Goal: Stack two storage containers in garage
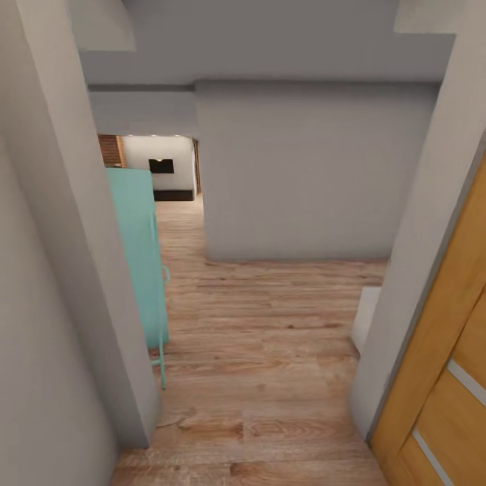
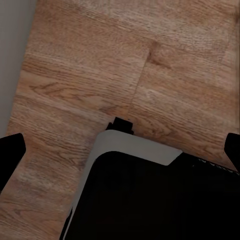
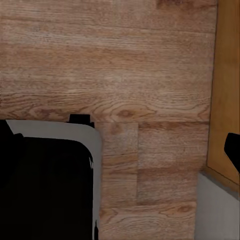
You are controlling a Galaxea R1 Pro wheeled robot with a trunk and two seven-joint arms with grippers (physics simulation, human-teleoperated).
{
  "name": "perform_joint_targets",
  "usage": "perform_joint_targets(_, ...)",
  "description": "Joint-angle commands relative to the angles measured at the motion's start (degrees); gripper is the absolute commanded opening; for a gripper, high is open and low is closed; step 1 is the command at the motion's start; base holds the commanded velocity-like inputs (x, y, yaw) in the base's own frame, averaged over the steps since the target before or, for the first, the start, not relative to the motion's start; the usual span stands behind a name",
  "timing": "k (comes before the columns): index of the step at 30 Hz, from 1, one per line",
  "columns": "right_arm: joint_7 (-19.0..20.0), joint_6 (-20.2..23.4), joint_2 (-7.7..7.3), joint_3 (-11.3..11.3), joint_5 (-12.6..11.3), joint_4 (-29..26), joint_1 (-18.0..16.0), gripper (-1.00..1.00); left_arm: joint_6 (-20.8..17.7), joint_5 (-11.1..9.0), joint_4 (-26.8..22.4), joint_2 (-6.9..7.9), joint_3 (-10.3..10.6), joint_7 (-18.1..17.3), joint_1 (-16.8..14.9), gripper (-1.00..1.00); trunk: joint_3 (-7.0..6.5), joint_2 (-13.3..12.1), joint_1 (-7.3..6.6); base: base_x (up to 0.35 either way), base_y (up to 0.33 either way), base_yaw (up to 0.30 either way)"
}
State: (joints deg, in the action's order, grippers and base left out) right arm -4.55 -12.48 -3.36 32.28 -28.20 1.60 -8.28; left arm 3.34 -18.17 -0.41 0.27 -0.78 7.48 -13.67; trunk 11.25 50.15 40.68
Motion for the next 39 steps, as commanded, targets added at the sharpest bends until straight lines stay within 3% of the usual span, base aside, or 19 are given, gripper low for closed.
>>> perform_joint_targets(1,-0.02,-0.29,0.03,0.49,-0.43,0.16,-0.07,1.00,0.17,-0.20,0.04,-0.01,-0.04,0.08,-0.06,1.00,0.08,0.05,0.04,0.323,0.000,0.000)
perform_joint_targets(39,0.07,-0.26,0.02,0.59,-0.45,0.16,-0.07,1.00,0.15,-0.20,0.05,-0.01,-0.05,0.08,-0.04,1.00,0.08,0.05,0.04,0.323,0.000,0.000)
